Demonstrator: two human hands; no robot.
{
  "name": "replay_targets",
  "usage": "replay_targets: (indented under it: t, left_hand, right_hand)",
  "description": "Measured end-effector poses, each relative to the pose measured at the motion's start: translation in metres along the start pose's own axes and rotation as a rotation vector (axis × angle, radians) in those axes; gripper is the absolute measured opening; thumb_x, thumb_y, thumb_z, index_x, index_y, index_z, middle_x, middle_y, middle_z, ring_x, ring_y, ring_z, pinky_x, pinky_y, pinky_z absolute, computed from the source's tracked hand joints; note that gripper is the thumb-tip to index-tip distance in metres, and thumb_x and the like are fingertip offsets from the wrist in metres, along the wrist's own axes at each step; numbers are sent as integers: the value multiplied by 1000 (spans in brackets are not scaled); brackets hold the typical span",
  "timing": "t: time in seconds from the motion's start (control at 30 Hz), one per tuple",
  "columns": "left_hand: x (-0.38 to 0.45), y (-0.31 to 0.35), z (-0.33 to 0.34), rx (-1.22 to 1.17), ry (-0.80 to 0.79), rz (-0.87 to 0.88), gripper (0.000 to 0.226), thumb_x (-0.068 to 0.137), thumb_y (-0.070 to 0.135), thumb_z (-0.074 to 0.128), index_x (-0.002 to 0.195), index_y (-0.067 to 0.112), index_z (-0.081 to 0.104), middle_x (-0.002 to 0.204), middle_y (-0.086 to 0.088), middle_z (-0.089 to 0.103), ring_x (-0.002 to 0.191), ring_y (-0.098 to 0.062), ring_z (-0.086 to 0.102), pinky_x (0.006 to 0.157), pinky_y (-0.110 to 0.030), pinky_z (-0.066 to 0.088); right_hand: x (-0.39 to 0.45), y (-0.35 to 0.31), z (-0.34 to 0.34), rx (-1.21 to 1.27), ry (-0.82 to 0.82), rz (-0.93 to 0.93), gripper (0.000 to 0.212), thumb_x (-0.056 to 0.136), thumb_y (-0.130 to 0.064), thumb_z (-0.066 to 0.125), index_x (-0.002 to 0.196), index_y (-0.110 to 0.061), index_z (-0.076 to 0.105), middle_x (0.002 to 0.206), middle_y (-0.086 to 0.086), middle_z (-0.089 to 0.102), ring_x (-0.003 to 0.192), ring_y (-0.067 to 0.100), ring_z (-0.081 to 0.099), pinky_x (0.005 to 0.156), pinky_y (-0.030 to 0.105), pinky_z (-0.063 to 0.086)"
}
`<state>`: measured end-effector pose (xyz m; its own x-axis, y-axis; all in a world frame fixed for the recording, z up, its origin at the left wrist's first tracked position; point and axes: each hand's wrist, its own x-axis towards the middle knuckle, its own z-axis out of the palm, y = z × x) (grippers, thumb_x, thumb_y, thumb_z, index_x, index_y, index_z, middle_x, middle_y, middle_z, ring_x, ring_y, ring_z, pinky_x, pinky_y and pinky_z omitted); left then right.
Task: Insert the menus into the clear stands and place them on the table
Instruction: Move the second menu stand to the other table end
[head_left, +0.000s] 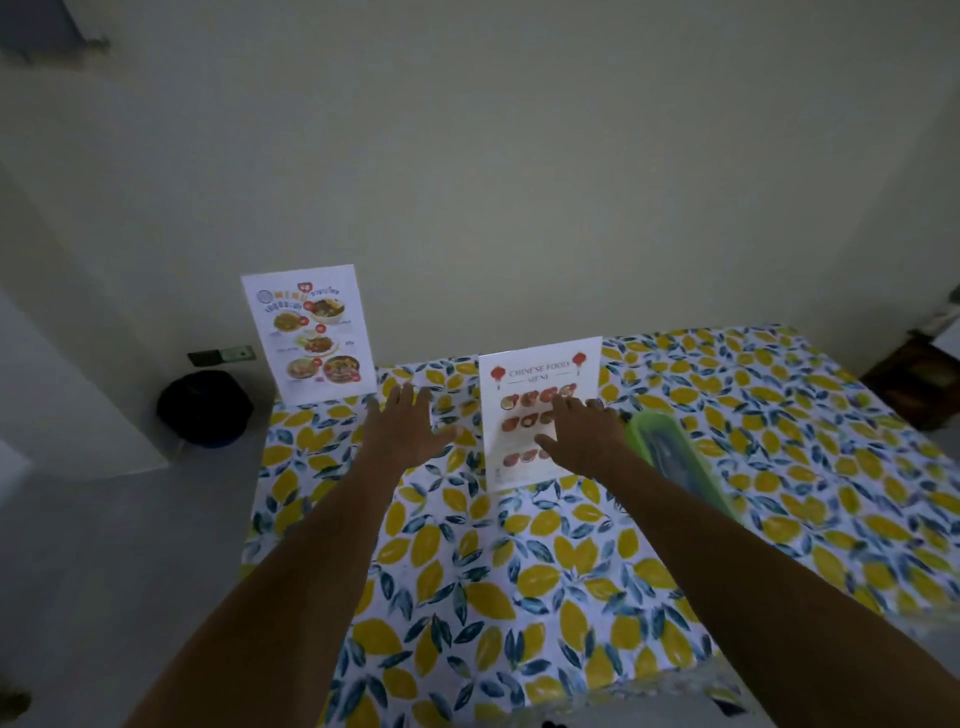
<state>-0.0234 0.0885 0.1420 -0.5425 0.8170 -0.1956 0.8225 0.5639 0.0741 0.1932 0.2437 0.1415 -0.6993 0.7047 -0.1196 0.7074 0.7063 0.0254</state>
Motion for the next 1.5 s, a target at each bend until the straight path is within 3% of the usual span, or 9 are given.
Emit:
replay_targets:
  t: [0.23, 0.37, 0.47, 0.6, 0.73, 0.87, 1.2, 1.4, 1.5]
  left_hand:
    - [56, 51, 37, -103, -93, -73, 102, 82, 81, 38, 157, 18, 9, 166, -8, 6, 152, -27, 5, 119, -55, 9]
    - [73, 66, 62, -156, -65, -133, 99, 77, 79, 48, 152, 20, 24, 158, -7, 33, 144, -29, 33, 114, -56, 21]
    - [77, 65, 77, -306, -82, -118, 70, 78, 66, 61, 134, 25, 50, 127, -3, 66, 113, -28, 63, 92, -41, 49]
    - [80, 68, 83, -280, -86, -91, 40, 83, 51, 64, 114, 25, 67, 110, -3, 72, 93, -24, 68, 68, -29, 46]
    - [78, 71, 80, -382, -99, -134, 32, 83, 44, 69, 100, 18, 74, 92, -5, 77, 79, -23, 71, 71, -36, 58]
    - [79, 74, 63, -490, -66, -92, 30, 85, 36, 71, 105, 13, 74, 100, -10, 77, 85, -25, 72, 77, -42, 59]
    - [83, 104, -28, -533, 108, 73, 31, 85, 30, 74, 110, 12, 74, 108, -7, 76, 86, -21, 74, 78, -38, 59]
    - [96, 145, -74, -600, 151, 152, 26, 80, 39, 77, 101, 25, 77, 89, 5, 78, 73, -11, 72, 75, -32, 58]
    - [103, 172, -90, -652, 149, 224, 22, 79, 39, 78, 94, 23, 77, 80, 7, 78, 65, -8, 73, 75, -38, 60]
  right_hand:
    - [42, 80, 42, -11, -88, 48, 67, 90, -60, 47, 131, -7, 45, 129, 18, 57, 122, 38, 51, 98, 48, 45]
    - [69, 97, 65, 40, -129, 44, 68, 88, -61, 49, 129, -6, 46, 126, 18, 59, 120, 39, 53, 94, 47, 47]
    - [83, 101, 75, 129, -162, 36, 65, 89, -58, 51, 127, -5, 47, 123, 18, 61, 115, 37, 58, 92, 45, 50]
    - [96, 106, 83, 257, -138, 53, 51, 93, -47, 54, 121, -5, 51, 116, 19, 64, 109, 36, 61, 89, 43, 50]
    - [103, 115, 81, 344, -86, 66, 35, 92, -45, 55, 106, -14, 61, 104, 13, 69, 97, 32, 64, 81, 39, 52]
    - [105, 122, 70, 427, -71, 70, 23, 90, -47, 56, 91, -24, 61, 94, 6, 70, 87, 27, 64, 74, 36, 52]
    - [95, 157, -10, 399, 155, 78, 30, 91, -48, 53, 93, -21, 63, 92, 3, 70, 86, 25, 66, 70, 35, 52]
    - [69, 202, -56, 368, 256, 168, 29, 91, -49, 53, 91, -21, 62, 94, 6, 71, 88, 28, 66, 70, 36, 52]
    - [54, 229, -73, 319, 285, 228, 34, 90, -51, 52, 95, -19, 63, 96, 7, 71, 88, 29, 66, 69, 38, 54]
